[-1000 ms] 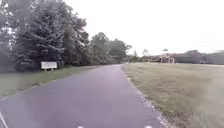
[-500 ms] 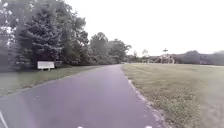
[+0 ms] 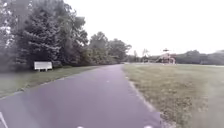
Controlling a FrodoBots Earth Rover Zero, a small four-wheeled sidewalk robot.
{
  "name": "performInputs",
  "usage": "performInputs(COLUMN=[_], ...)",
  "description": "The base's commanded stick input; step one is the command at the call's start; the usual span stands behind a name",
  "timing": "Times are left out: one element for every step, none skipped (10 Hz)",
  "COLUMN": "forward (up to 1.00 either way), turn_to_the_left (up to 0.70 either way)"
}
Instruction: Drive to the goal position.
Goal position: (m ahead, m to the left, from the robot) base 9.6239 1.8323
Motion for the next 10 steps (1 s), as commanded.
performInputs(forward=[0.7,0.7,0.7,0.7,0.7,0.7,0.7,0.7,0.7,0.7], turn_to_the_left=[0.0,0.0,-0.14,-0.14,-0.14,-0.13,-0.06,0.0,0.0,0.0])
